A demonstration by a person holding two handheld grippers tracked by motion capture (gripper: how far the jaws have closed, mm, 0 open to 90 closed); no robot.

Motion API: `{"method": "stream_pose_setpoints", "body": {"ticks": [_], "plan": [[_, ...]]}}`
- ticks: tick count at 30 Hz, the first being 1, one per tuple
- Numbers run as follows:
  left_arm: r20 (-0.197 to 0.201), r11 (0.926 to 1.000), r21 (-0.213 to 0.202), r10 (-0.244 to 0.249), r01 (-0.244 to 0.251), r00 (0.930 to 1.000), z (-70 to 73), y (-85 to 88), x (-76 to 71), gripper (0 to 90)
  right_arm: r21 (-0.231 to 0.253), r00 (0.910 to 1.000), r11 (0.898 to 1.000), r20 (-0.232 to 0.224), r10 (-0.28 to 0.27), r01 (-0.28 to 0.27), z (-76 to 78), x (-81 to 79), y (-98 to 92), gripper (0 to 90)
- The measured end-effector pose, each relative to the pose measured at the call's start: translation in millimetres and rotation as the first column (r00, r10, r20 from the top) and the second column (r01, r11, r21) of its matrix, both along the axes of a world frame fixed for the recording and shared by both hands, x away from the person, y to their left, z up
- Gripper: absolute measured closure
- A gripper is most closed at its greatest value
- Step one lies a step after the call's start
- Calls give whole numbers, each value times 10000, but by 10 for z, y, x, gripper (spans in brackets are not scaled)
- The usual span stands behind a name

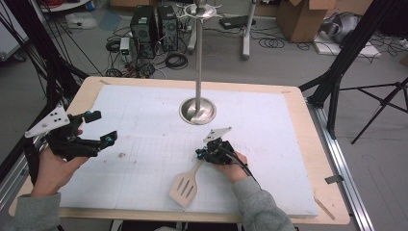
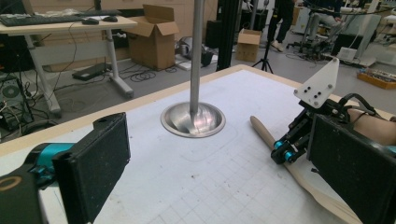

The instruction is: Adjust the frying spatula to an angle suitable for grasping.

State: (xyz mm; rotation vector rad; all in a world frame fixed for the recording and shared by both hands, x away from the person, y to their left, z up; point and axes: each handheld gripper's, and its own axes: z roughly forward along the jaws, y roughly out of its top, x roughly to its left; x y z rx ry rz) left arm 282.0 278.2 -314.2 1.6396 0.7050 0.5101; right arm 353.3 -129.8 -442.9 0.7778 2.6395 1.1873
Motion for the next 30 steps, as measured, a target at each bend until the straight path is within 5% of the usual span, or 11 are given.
{"method": "stream_pose_setpoints", "body": {"ticks": [30], "plan": [[-51,9998,-42,-196,196,9998,-5,-55,61,66,118,9983,9989,-389,-445,450,2,-179,-333,900]]}}
